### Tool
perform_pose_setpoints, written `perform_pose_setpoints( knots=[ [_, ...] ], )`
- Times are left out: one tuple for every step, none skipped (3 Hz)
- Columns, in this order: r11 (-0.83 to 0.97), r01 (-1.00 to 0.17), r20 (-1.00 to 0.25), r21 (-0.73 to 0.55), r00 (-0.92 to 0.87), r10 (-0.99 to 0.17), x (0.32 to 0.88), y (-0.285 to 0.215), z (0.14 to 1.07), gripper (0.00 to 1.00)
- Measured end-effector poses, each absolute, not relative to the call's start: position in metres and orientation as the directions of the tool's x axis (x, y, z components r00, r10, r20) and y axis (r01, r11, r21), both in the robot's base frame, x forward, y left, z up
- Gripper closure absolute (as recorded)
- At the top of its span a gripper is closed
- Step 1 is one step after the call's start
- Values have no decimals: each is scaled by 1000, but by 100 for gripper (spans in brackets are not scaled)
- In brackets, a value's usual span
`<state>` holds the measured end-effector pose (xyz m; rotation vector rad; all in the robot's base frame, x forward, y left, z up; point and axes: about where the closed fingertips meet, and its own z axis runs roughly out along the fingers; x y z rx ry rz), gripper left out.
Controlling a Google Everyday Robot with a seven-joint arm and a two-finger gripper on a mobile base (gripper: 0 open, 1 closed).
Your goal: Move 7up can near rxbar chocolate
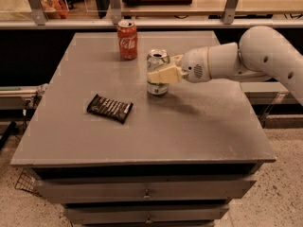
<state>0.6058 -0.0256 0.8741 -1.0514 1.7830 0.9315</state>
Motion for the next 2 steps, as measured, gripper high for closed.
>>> perform_pose_setpoints(
  knots=[
    [330,-934,-959,136,-208,-191,595,-8,906,100],
    [292,-956,-998,27,-44,-51,575,15,963,76]
  ],
)
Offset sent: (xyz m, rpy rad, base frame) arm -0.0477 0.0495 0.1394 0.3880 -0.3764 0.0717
